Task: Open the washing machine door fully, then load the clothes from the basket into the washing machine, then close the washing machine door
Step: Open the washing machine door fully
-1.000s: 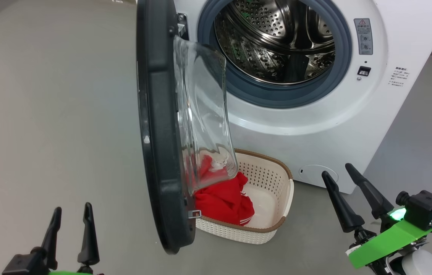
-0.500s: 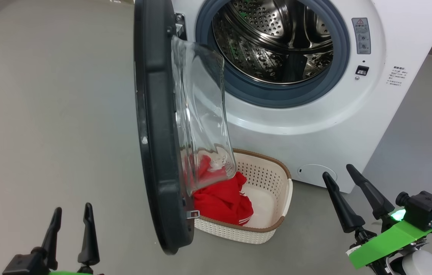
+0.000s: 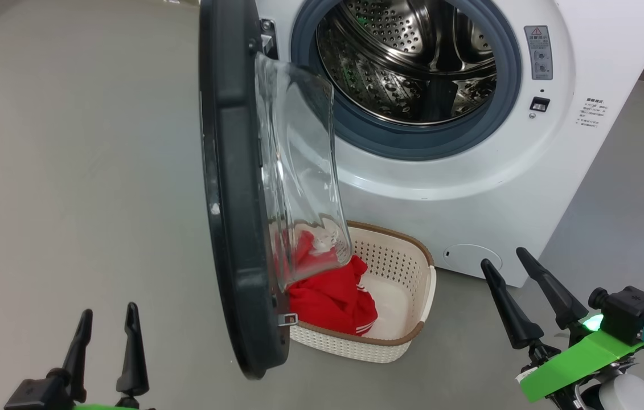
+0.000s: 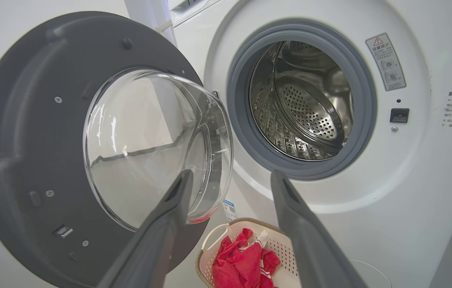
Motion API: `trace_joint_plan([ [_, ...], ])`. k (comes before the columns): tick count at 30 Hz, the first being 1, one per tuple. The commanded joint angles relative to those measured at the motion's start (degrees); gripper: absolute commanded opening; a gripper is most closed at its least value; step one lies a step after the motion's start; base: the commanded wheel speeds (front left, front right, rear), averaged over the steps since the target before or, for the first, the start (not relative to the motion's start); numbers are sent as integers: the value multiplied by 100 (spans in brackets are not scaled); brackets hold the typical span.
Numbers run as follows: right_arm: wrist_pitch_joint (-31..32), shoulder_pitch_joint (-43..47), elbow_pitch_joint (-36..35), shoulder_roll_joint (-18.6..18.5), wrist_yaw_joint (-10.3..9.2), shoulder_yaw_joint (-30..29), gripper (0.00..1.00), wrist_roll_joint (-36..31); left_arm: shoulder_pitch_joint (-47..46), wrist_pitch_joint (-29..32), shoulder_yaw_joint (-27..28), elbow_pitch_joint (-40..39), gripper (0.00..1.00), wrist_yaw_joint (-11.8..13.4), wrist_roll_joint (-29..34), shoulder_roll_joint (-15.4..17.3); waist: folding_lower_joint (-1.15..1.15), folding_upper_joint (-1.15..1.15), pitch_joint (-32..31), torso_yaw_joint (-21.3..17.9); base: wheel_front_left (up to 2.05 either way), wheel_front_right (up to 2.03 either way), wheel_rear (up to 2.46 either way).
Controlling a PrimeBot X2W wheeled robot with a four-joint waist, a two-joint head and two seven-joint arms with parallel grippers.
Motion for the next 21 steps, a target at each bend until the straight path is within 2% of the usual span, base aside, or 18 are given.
trace_joint_plan([
  [1, -69, -53, -118, -43, 9, 95, 100, -47, -105, -47, 179, -149, 100, -64, 63, 95, 0, 0, -1, -3, 0, 0, 0],
  [21, -69, -61, -91, -25, 9, 66, 100, -49, -148, -47, 154, -124, 100, -59, 65, 95, 0, 0, 9, 5, 0, 0, 0],
])
